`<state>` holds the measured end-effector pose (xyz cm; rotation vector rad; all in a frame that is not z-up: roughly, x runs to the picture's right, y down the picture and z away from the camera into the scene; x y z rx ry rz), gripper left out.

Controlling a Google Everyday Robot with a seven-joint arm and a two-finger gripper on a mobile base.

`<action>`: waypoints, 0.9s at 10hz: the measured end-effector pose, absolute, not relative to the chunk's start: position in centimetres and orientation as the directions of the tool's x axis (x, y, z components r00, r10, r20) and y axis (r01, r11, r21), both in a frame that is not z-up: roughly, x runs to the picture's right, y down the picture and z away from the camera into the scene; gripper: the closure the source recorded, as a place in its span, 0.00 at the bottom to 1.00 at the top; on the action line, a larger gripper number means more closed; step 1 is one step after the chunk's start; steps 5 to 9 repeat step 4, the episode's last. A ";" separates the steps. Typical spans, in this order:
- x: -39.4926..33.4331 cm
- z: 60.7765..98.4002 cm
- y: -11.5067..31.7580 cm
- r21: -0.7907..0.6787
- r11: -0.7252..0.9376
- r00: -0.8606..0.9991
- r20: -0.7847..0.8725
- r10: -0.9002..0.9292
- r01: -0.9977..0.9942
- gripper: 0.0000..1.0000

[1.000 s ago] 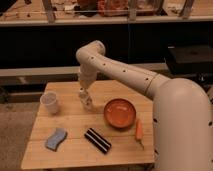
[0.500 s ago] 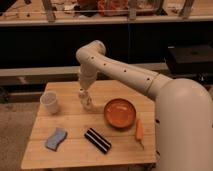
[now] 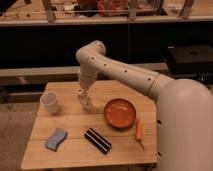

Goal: Knock the bottle over

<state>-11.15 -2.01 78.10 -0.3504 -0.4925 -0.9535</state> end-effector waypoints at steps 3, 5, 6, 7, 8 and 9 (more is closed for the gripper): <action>-11.1 77.8 -1.9 -0.080 0.543 0.492 0.547 -0.677 0.836 0.91; -11.2 77.8 -1.8 -0.082 0.546 0.495 0.547 -0.675 0.834 0.91; -11.2 77.8 -1.8 -0.082 0.546 0.495 0.547 -0.675 0.834 0.91; -11.2 77.8 -1.8 -0.082 0.546 0.495 0.547 -0.675 0.834 0.91; -11.2 77.8 -1.8 -0.082 0.546 0.495 0.547 -0.675 0.834 0.91; -11.2 77.8 -1.8 -0.082 0.546 0.495 0.547 -0.675 0.834 0.91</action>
